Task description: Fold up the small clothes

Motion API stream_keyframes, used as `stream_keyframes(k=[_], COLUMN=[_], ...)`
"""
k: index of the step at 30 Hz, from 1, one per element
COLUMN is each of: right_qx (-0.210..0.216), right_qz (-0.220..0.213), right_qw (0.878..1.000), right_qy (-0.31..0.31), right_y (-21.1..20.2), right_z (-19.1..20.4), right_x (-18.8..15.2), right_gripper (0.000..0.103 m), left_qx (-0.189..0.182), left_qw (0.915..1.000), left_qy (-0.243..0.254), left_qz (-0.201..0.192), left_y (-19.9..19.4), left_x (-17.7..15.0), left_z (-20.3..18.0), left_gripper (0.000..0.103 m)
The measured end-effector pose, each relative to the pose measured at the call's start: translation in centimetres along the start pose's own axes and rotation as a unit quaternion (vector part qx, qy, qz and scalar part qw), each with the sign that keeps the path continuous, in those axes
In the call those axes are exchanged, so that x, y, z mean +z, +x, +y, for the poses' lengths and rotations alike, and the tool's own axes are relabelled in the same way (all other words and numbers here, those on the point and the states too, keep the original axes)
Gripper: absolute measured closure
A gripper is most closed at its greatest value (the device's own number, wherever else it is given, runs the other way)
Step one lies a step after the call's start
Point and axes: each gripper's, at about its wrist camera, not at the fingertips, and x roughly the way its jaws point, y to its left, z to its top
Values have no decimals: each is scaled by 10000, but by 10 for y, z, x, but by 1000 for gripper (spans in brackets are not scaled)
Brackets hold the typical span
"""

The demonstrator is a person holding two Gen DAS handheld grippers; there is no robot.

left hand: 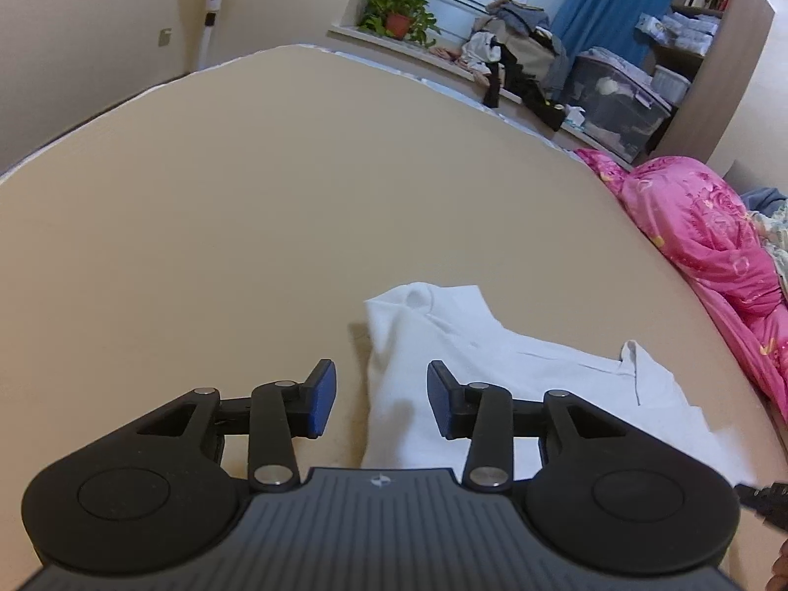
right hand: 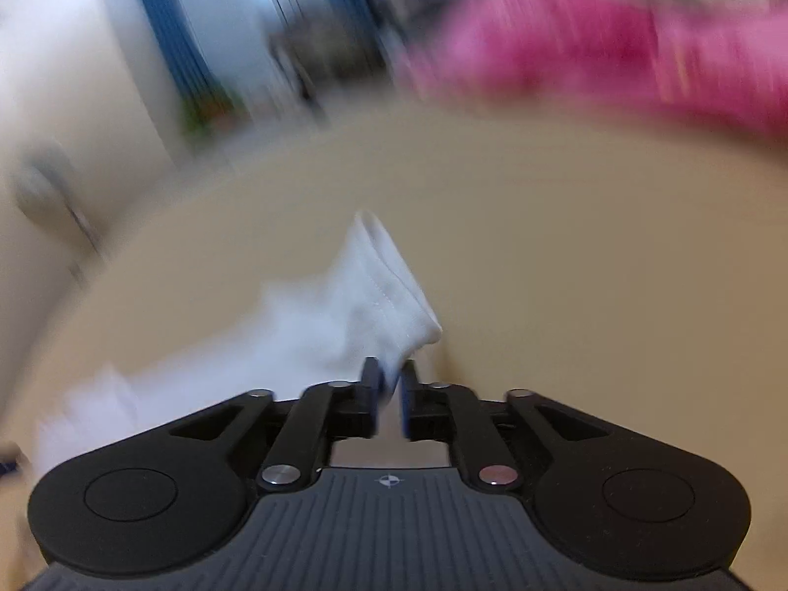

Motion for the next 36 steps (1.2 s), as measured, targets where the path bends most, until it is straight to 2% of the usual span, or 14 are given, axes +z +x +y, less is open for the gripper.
stream_keyframes(k=[2,5,11,13,14,17,21,25,27,29,30,31,34,36], right_qx=[-44,126,302,202,152,75,215,-105,-131,-164,-199,-207,191,1], right_qz=[-146,-342,-158,-180,-202,-299,-476,-291,-293,-305,-315,-368,-764,-648], right_qw=[9996,9993,9990,9983,9976,9951,9909,9918,9910,9896,9899,9911,9917,9894], right_qy=[223,105,-277,-520,-641,-935,-1238,-1242,-1300,-1394,-1371,-1259,-1020,-1303], right_y=[-4,-9,18,24,24,20,21,29,30,32,32,29,9,14], right_z=[-11,-4,9,12,14,21,34,30,30,31,31,30,27,27], right_x=[-2,0,-7,-5,-9,-13,-12,-12,-11,-10,-10,-8,-3,-7], right_gripper=[87,73,72,72,72,72,72,73,73,72,71,71,72,72], left_qx=[-104,-301,-462,-542,-519,-386,571,-166,-584,-623,-277,133,192,146], left_qw=[9999,9989,9964,9957,9965,9977,9968,9978,9981,9960,9927,9896,9920,9936], left_qy=[-128,-362,-644,-626,-469,-521,-523,-529,-187,159,365,550,683,778], left_qz=[44,26,289,411,453,-221,-203,-372,-108,619,1112,1319,1040,803], left_y=[6,17,53,66,69,49,46,15,7,21,35,43,21,2], left_x=[3,11,23,21,22,27,32,34,23,4,-10,-21,-17,-19], left_z=[1,3,-1,0,0,14,30,23,7,-3,-6,-8,-19,-27], left_gripper=[58,58,59,93,98,98,98,98,95,94,96,98,98,95])
